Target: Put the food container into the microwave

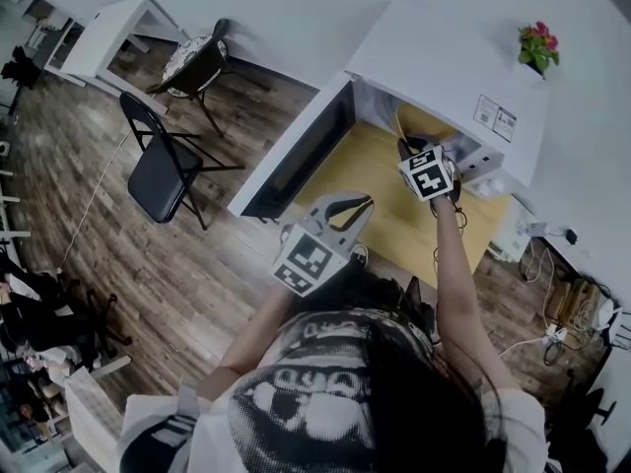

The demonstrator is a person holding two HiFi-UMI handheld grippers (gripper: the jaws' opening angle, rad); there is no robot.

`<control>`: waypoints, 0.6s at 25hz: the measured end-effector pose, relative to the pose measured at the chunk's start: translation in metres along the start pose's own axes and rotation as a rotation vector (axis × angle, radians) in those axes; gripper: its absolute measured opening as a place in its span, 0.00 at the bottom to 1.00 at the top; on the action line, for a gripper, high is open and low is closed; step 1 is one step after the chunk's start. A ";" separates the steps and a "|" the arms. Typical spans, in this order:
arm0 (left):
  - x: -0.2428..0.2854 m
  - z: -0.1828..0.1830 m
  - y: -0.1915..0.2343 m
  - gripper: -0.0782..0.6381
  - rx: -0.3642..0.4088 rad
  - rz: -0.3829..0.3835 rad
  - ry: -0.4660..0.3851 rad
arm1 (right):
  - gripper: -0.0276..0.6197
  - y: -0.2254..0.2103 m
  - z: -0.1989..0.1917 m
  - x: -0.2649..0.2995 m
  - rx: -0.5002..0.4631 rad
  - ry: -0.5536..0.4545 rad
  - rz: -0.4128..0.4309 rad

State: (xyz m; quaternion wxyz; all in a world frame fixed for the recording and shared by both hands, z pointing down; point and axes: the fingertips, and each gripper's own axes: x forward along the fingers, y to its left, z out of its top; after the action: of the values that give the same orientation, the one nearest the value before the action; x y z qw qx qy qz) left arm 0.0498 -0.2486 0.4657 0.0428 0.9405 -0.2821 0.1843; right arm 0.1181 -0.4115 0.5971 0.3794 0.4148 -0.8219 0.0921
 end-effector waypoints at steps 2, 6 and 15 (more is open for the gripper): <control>0.002 0.000 0.002 0.13 0.003 0.000 0.004 | 0.09 -0.007 0.001 0.005 0.012 0.004 -0.028; 0.003 -0.002 0.008 0.13 0.002 0.010 0.007 | 0.09 -0.016 0.003 0.016 0.020 0.014 -0.044; 0.003 -0.004 0.016 0.13 -0.003 0.028 0.014 | 0.10 -0.031 0.009 0.032 -0.012 0.030 -0.063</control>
State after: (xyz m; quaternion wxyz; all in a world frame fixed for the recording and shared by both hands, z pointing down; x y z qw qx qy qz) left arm 0.0426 -0.2627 0.4701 0.0435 0.9351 -0.2952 0.1912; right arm 0.1240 -0.4552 0.6083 0.3970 0.4366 -0.8032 0.0816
